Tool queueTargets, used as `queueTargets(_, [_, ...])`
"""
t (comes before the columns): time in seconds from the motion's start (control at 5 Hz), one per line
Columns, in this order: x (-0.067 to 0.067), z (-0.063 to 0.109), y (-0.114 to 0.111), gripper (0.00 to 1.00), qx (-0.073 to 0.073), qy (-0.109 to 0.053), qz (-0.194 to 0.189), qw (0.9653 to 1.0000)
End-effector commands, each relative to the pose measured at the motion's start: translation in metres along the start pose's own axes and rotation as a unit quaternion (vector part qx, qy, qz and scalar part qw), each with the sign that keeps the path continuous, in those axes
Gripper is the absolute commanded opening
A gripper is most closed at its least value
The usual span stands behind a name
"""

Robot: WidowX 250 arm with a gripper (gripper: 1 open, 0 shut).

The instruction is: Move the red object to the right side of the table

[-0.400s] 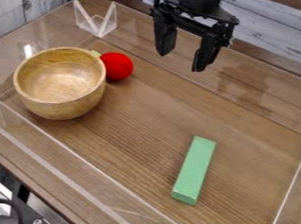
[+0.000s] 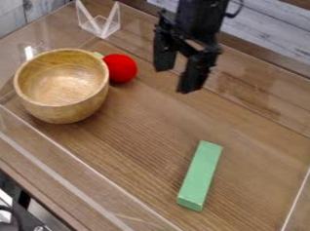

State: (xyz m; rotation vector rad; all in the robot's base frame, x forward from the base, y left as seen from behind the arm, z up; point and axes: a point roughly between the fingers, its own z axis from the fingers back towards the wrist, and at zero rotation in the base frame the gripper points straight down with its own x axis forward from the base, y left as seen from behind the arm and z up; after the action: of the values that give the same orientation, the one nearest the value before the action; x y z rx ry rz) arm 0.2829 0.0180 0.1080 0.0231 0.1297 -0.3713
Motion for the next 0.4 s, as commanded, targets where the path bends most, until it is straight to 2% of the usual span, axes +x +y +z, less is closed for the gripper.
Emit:
queueTargets(0.0, [-0.006, 0.012, 0.028, 1.0, 0.031, -0.024, -0.075, 0.9964])
queueTargets(0.2, [-0.012, 0.007, 0.054, 1.0, 0.05, -0.025, -0.146, 0.9877])
